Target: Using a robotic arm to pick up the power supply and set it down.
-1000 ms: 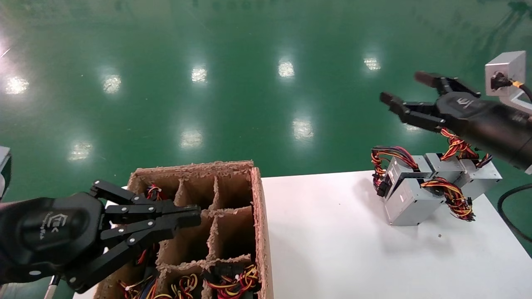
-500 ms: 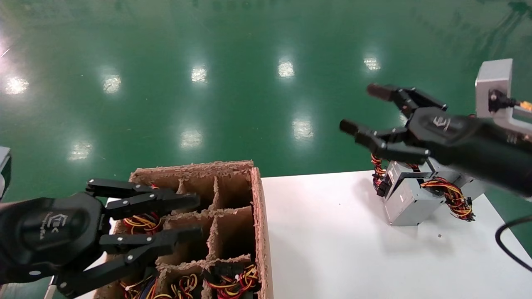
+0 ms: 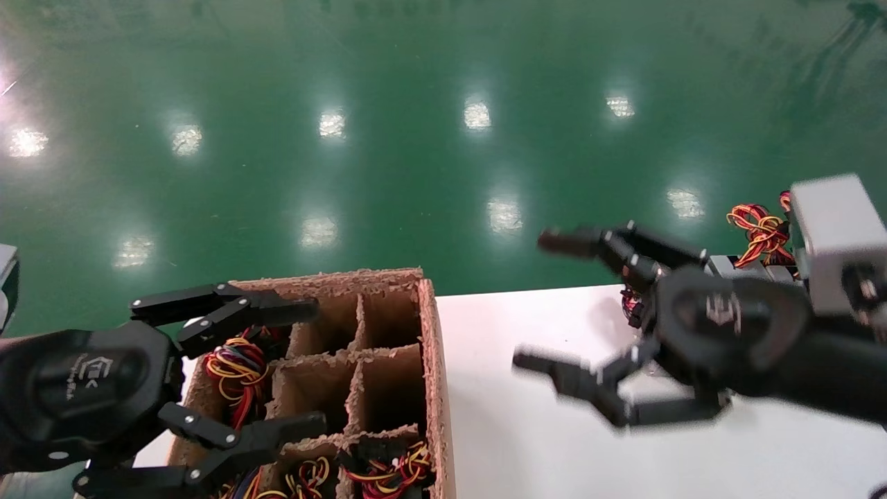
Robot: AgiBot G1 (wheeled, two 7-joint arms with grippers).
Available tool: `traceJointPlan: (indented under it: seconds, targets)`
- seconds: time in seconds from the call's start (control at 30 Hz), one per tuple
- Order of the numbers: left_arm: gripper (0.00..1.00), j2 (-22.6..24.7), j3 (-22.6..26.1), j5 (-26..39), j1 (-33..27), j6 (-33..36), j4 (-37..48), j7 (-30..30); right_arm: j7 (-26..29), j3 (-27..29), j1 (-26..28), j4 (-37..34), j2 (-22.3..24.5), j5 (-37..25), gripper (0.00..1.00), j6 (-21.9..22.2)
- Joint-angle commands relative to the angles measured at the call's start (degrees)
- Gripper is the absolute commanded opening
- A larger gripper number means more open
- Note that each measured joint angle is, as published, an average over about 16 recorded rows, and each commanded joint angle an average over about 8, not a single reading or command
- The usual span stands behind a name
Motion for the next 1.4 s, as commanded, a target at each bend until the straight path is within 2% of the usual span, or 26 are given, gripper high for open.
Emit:
traceJointPlan:
  seconds: [0.03,0.37,1.4]
  targets:
    - [1.00,0.00,0.00,0.00,0.00,0.00,0.00,0.00,1.51,1.20,-1.10,2.62,0.39,-0.60,1.00,-1.61]
    - [1.00,-0.01,-0.01,-0.01,0.02,-0.02,0.01,0.00,4.57,4.06,-3.71,8.76,1.30,-1.99,1.00,-5.47]
    - [1.00,-0.01,-0.01,-0.01,0.02,-0.02,0.01,0.00,3.86,3.10,-2.87,6.72,1.03,-1.57,1.00,-4.14]
